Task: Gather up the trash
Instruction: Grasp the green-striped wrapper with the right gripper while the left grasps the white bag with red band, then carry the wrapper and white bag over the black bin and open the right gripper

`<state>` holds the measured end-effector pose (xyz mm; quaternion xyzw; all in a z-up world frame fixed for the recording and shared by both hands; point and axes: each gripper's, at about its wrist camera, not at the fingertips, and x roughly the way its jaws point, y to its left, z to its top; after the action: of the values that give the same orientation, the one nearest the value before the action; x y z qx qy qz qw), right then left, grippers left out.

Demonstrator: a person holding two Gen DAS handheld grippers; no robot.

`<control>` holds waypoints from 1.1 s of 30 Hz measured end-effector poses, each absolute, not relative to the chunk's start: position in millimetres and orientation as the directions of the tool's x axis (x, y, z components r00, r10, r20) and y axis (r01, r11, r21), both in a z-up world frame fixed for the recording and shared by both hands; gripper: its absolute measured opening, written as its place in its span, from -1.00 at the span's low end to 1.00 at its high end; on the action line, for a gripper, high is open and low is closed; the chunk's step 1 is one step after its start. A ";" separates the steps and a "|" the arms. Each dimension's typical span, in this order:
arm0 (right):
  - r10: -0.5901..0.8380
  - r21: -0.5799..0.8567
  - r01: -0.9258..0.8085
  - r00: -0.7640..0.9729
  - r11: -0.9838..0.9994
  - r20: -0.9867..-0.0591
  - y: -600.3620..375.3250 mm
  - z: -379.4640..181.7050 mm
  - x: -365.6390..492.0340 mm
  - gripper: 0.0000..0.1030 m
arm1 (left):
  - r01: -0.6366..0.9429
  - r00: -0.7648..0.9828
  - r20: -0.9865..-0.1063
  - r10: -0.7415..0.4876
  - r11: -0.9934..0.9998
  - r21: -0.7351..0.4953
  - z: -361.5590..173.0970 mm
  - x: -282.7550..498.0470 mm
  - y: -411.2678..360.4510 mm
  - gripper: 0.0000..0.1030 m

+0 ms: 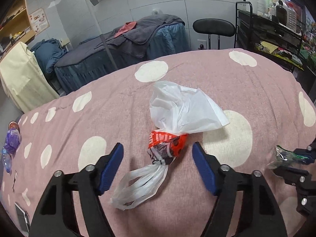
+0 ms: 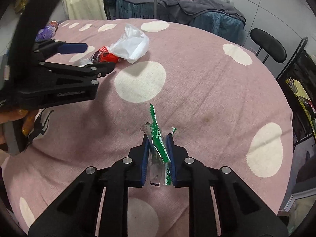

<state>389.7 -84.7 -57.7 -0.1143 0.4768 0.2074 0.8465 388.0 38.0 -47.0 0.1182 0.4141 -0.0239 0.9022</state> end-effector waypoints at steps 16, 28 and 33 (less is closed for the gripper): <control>0.365 0.137 -0.416 0.538 0.899 -0.760 -136.1 -17.8 327.1 -0.64 | 0.114 0.721 -0.689 -0.077 0.993 0.009 -15.4 313.5 35.7 -0.54; 0.405 0.204 -0.370 0.625 0.907 -0.668 -184.4 4.2 252.8 -0.64 | 0.196 0.767 -0.614 -0.187 0.979 -0.054 12.6 220.1 7.7 -0.54; 0.396 0.238 -0.319 0.662 0.917 -0.636 -214.1 4.3 218.8 -0.64 | 0.243 0.785 -0.579 -0.219 0.969 -0.038 17.7 190.2 -16.0 -0.54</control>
<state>218.8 -214.1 4.3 0.0530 0.3611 0.1965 0.9101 190.2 -16.0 17.7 0.0193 0.3039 -0.1222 0.9446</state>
